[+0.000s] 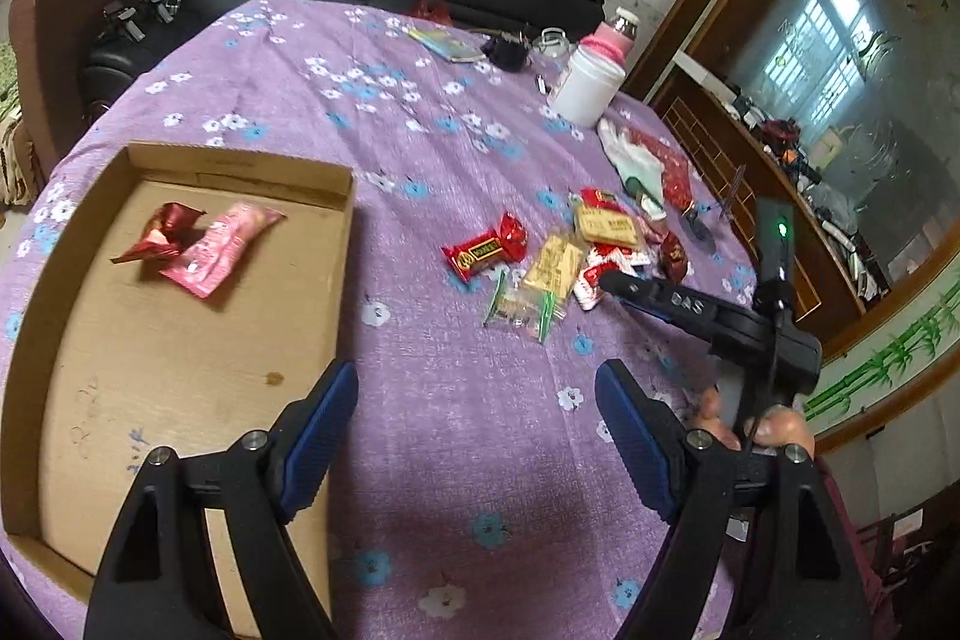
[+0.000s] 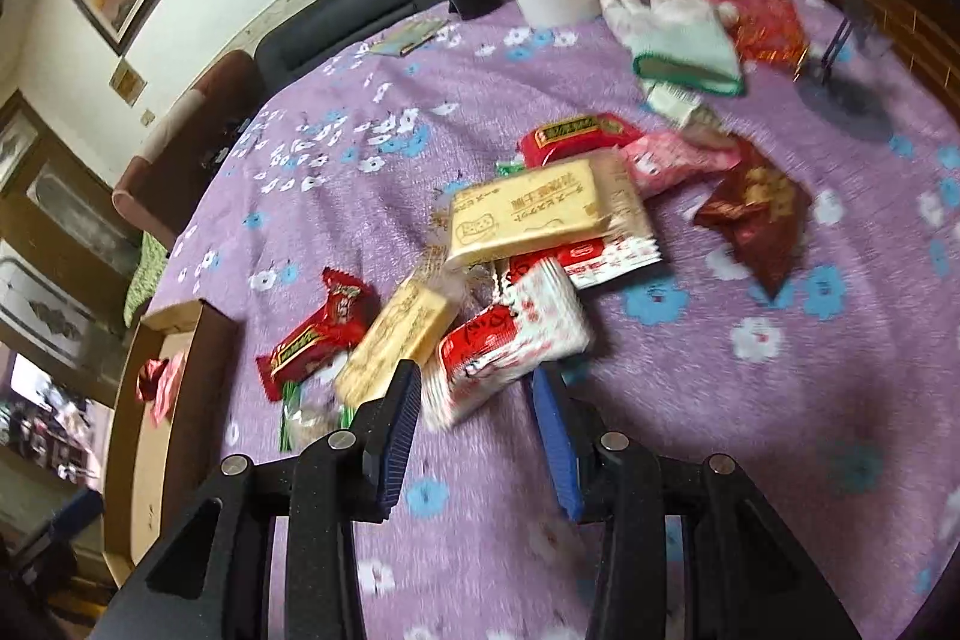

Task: Organize snacks
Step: 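Grasp the clear cookie packet with the left tool while the right grasps the white-red packet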

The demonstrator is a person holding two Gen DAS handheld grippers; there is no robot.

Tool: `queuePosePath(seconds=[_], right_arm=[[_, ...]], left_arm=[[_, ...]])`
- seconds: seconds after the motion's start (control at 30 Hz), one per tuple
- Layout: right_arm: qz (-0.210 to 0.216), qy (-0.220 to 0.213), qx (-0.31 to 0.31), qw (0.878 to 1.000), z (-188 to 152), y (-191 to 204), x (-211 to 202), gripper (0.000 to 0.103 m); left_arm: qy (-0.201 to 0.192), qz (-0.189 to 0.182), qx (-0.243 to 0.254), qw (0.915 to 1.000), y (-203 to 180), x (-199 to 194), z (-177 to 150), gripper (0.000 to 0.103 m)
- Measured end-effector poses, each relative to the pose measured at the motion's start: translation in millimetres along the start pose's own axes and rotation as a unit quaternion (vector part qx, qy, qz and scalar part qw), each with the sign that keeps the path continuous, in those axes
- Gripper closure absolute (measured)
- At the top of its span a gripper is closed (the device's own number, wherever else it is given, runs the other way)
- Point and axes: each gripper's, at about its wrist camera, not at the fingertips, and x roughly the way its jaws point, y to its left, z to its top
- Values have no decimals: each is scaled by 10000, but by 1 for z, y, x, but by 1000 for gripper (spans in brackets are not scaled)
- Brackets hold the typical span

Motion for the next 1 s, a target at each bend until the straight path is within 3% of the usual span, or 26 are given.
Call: queuePosePath(seconds=[0.13, 0.2, 0.4, 0.53, 0.63, 0.73, 0.77, 0.8, 0.87, 1.0], right_arm=[[66, -162, -78, 9998, 2, 2, 12, 62], [35, -202, -351, 9992, 0, 7, 13, 76], [120, -171, -438, 9988, -2, 3, 10, 78], [240, -119, -305, 9992, -2, -4, 7, 78], [286, -186, -236, 9991, 0, -7, 3, 78], [318, -252, -208, 9990, 1, -9, -2, 78], [332, -260, -195, 9989, 1, -9, -3, 78], [340, -268, -184, 9989, 2, -10, -3, 78], [329, -281, -176, 9989, 2, -10, -4, 78], [333, -304, -189, 9988, 2, -9, -4, 78]], left_arm=[[177, 83, -8, 9998, -4, 21, 6, 22], [272, 143, -11, 9995, -8, 34, 9, 22], [507, 210, -10, 9985, -28, 81, 19, 23], [415, 311, 27, 9987, -37, 111, 30, 23], [470, 583, 267, 9968, -45, 135, 32, 23], [632, 618, 426, 9952, -51, 151, 26, 23], [523, 753, 610, 9939, -56, 151, 25, 33], [515, 860, 876, 9911, -63, 152, 23, 63], [500, 971, 1002, 9890, -65, 151, 21, 66], [428, 806, 938, 9914, -65, 137, 14, 67]])
